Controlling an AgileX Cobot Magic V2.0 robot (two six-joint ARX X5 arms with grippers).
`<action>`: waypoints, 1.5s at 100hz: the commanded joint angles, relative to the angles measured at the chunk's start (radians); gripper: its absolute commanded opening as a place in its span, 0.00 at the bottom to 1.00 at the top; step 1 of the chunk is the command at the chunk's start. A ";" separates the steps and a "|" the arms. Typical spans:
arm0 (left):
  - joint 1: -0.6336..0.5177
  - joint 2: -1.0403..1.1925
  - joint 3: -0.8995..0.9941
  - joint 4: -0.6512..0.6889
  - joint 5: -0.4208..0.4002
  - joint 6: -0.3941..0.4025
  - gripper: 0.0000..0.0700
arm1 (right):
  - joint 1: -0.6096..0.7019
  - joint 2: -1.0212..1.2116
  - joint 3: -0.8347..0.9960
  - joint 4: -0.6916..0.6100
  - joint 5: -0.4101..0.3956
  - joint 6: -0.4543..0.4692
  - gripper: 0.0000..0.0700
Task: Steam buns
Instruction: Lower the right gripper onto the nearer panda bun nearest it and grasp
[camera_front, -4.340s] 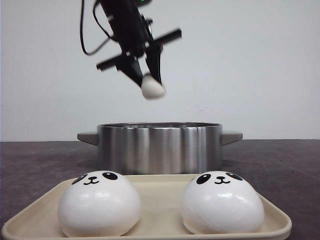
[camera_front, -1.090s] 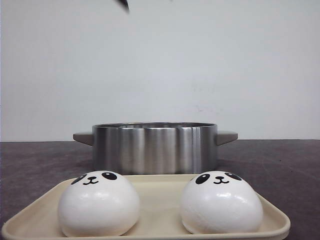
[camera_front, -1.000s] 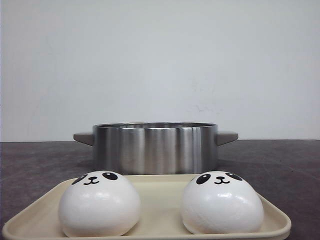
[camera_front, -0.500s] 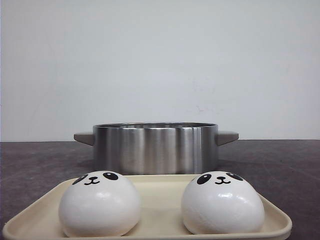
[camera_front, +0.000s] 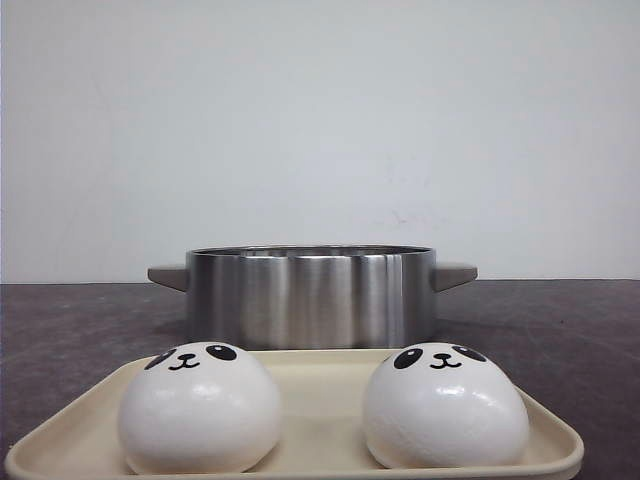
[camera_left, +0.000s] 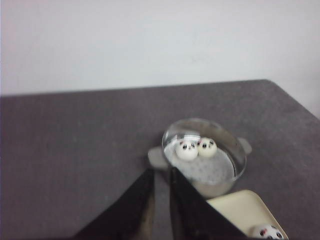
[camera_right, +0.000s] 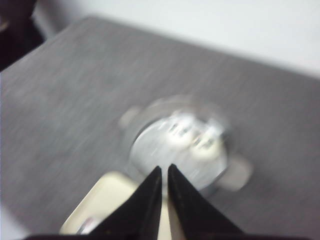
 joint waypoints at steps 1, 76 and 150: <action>-0.008 -0.029 -0.025 -0.056 -0.006 -0.054 0.02 | 0.019 0.038 -0.035 -0.031 -0.043 0.053 0.02; -0.008 -0.047 -0.058 0.040 0.004 0.020 0.02 | 0.378 0.151 -0.521 0.129 0.172 0.579 0.65; -0.008 -0.036 -0.058 0.142 0.078 0.053 0.02 | 0.404 0.465 -0.523 0.146 0.085 0.589 0.82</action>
